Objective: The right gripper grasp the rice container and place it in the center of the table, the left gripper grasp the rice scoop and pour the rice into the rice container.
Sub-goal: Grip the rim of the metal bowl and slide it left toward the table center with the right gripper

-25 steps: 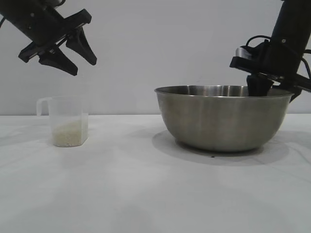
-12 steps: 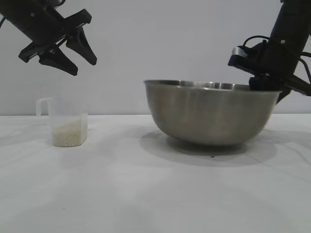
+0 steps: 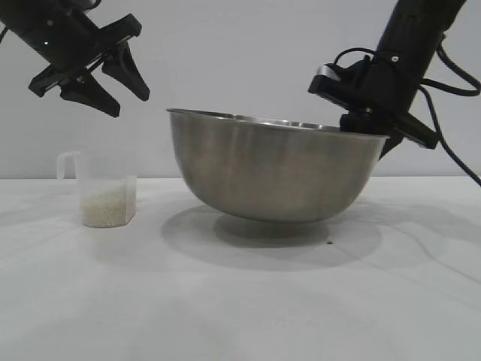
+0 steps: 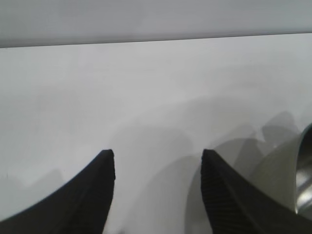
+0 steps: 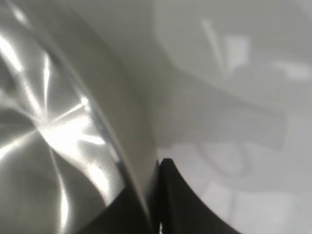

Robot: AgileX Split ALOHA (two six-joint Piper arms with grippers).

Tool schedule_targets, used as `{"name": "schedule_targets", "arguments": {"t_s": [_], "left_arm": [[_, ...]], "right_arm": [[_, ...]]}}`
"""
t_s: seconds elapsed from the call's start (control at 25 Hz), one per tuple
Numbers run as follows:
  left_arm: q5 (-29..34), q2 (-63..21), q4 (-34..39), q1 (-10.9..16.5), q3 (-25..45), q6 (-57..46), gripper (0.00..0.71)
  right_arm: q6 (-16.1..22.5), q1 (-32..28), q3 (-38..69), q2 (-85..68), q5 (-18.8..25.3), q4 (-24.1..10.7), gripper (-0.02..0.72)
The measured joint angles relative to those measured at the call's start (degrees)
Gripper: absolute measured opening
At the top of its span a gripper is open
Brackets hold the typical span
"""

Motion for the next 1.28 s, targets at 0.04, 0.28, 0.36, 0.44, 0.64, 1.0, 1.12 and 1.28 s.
{"name": "schedule_targets", "arguments": {"t_s": [0.04, 0.28, 0.36, 0.44, 0.64, 1.0, 1.12, 1.28], "left_arm": [[0.11, 0.00, 0.00, 0.00, 0.00, 0.00, 0.386], [0.99, 0.00, 0.00, 0.00, 0.00, 0.00, 0.386], [1.09, 0.00, 0.00, 0.00, 0.00, 0.00, 0.386], [1.19, 0.00, 0.00, 0.00, 0.00, 0.00, 0.386], [1.31, 0.00, 0.00, 0.00, 0.00, 0.00, 0.386], [2.39, 0.00, 0.00, 0.00, 0.00, 0.00, 0.386], [2.49, 0.00, 0.10, 0.00, 0.00, 0.00, 0.386], [2.49, 0.00, 0.10, 0.00, 0.00, 0.00, 0.386]], "right_arm": [[-0.05, 0.26, 0.00, 0.00, 0.00, 0.00, 0.000], [-0.05, 0.51, 0.00, 0.65, 0.09, 0.22, 0.136], [-0.05, 0.51, -0.09, 0.65, 0.09, 0.45, 0.211], [-0.05, 0.51, -0.23, 0.65, 0.14, 0.45, 0.289], [1.01, 0.51, -2.91, 0.54, 0.36, -1.15, 0.461], [5.90, 0.28, -4.13, -6.62, 1.02, -17.73, 0.472], [8.08, -0.89, -4.13, -8.30, 1.39, -19.26, 0.472], [9.46, -3.39, -4.02, -10.89, 1.52, -19.76, 0.472]]}}
